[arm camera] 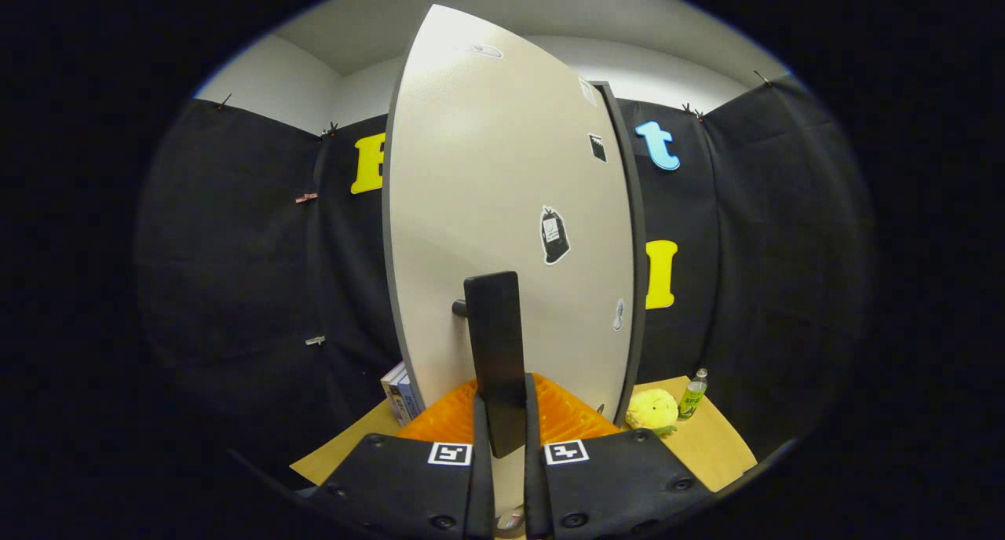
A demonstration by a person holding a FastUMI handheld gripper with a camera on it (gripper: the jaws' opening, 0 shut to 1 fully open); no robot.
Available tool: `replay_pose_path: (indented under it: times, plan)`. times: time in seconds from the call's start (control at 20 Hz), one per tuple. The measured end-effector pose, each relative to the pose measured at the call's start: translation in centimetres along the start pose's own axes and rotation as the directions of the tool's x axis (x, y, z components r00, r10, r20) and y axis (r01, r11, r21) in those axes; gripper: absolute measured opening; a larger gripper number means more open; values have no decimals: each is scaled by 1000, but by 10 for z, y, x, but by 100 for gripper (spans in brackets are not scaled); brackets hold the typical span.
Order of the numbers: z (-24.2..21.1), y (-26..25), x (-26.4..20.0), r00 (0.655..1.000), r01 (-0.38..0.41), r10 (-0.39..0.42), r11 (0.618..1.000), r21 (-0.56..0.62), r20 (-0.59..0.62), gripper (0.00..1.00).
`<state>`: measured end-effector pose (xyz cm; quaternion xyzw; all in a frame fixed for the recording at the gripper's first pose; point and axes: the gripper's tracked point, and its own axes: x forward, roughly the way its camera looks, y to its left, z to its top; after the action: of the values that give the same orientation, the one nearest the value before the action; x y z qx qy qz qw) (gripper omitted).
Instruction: Open the shoe cabinet door, grab the shoes and put them into the shoe cabinet, then close the shoe cabinet door.
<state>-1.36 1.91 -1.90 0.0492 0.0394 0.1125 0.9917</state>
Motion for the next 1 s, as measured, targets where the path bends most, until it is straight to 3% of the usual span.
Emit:
replay_pose_path:
  times: [0.55,0.6,1.0]
  plan:
    - [10,-107,-47,969,246,-246,969,36,-2,17]
    - [11,-117,-48,966,257,-257,965,43,-3,13]
    - [16,-159,-62,959,285,-285,958,40,-9,12]
